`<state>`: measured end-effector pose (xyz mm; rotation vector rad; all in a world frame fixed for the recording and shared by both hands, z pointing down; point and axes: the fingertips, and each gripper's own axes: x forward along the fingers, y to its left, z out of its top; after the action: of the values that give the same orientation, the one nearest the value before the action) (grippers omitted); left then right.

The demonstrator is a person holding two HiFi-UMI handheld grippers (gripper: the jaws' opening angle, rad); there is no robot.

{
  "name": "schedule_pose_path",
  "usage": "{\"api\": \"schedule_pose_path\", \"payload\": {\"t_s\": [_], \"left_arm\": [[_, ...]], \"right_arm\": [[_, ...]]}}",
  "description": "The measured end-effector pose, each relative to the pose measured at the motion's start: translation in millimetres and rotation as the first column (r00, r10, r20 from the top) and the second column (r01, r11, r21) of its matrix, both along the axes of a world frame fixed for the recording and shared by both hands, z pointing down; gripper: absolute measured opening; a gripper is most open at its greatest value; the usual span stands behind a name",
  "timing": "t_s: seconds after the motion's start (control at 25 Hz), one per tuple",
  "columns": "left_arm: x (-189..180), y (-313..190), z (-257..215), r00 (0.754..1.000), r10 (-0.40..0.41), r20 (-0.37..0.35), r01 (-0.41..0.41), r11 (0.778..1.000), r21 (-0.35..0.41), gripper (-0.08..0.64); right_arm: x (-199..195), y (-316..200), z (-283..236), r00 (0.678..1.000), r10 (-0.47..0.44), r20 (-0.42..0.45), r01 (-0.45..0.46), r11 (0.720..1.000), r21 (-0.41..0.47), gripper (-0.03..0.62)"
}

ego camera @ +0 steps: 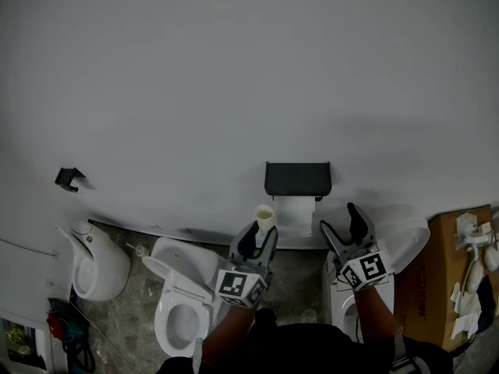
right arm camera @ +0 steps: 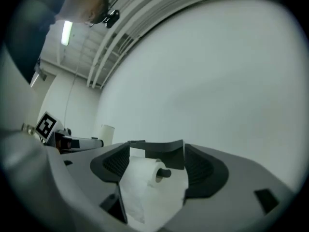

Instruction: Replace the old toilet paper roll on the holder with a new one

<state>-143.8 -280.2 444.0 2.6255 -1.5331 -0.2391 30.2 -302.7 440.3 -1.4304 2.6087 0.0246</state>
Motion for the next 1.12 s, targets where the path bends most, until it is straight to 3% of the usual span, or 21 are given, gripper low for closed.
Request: {"api": "schedule_pose_path", "payload": {"t_s": [0.16,0.24,0.32,0.56,1.12], "left_arm": [[3,0,1,1.0,-0.001,-0.004,0.001,1.0,-0.003,0.172],[5,0,1,1.0,-0.001,-0.002,0.001,1.0,-0.003,0.172],[4,-1,0,1.0,-0.002,0.002,0.002,1.0,-0.003,0.172],[7,-4,0,1.0,-0.003,0.006,0.003,1.0,-0.002,0.172],[13,-11,1,1.0,-0.003,0.014,0.003,1.0,-0.001,0.172]], "right_arm": [[-7,8,-24,0.982,0.01,-0.191,0.012,0.993,0.116,0.329],[-8,12,-32,0.968,0.03,-0.248,0.011,0.987,0.162,0.229],[-10,13,-39,0.954,0.049,-0.295,0.013,0.979,0.206,0.191],[-5,12,-42,0.949,0.1,-0.3,-0.032,0.974,0.224,0.021],[-9,7,-32,0.91,0.087,-0.406,-0.021,0.986,0.163,0.0]]}}
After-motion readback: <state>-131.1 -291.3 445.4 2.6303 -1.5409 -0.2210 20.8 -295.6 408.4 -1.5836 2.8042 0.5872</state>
